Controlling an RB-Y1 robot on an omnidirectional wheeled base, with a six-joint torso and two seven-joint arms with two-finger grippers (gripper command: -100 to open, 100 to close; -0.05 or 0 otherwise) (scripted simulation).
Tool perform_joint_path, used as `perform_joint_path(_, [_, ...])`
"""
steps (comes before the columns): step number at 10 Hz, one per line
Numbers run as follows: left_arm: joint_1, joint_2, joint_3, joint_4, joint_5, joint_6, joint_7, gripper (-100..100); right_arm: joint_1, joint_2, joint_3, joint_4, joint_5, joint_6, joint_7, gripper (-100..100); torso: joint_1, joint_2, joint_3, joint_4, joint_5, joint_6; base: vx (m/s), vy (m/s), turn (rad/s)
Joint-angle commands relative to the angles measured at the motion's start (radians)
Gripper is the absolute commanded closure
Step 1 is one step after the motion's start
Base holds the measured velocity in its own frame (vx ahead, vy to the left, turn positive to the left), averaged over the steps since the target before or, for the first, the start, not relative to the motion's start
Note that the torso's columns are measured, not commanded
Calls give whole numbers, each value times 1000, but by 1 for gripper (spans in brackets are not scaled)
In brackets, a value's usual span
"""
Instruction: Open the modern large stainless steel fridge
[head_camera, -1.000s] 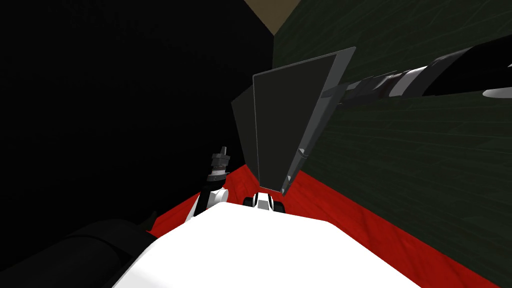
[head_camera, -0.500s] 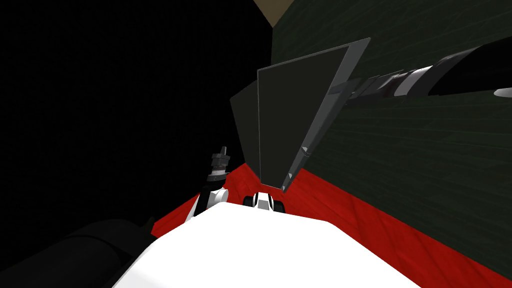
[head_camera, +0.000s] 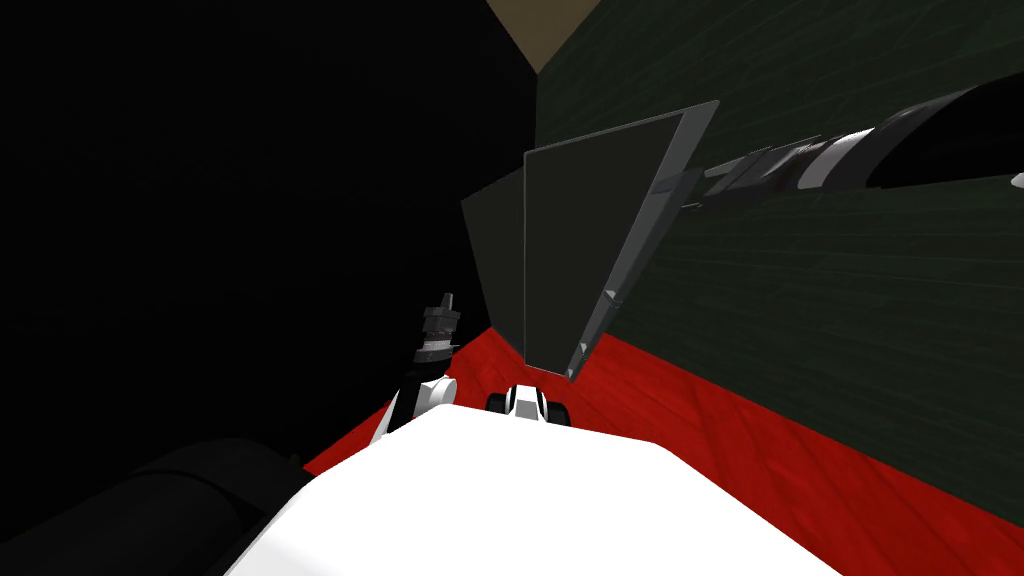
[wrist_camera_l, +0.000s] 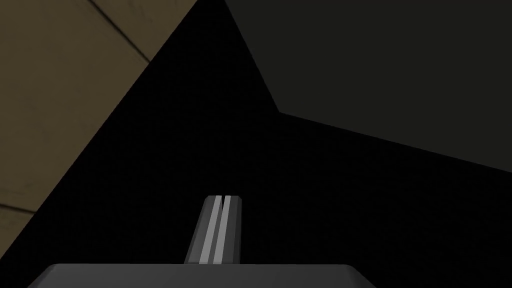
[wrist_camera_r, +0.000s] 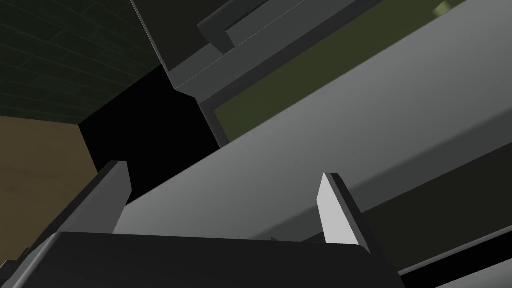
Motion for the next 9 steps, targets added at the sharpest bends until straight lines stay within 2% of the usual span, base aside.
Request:
perform_joint_path(1, [0, 0, 0, 0, 0, 0, 0, 0, 5, -20, 12, 23, 7, 7, -9, -100, 1, 0, 0, 0, 1, -1, -52, 189, -114])
perform_joint_path(5, [0, 0, 0, 0, 0, 0, 0, 0, 6, -40, 32, 60, 23, 26, -23, -100, 6, -5, -4, -2, 4, -7, -61, 190, -120])
perform_joint_path(7, [0, 0, 0, 0, 0, 0, 0, 0, 11, -29, 35, 65, 22, 26, -19, -100, 2, -7, -6, -1, 4, -6, -34, 40, -64])
perform_joint_path(9, [0, 0, 0, 0, 0, 0, 0, 0, 6, -74, 28, 84, 15, 11, -52, -100, -5, -7, -6, 0, 0, -1, 10, -33, -148])
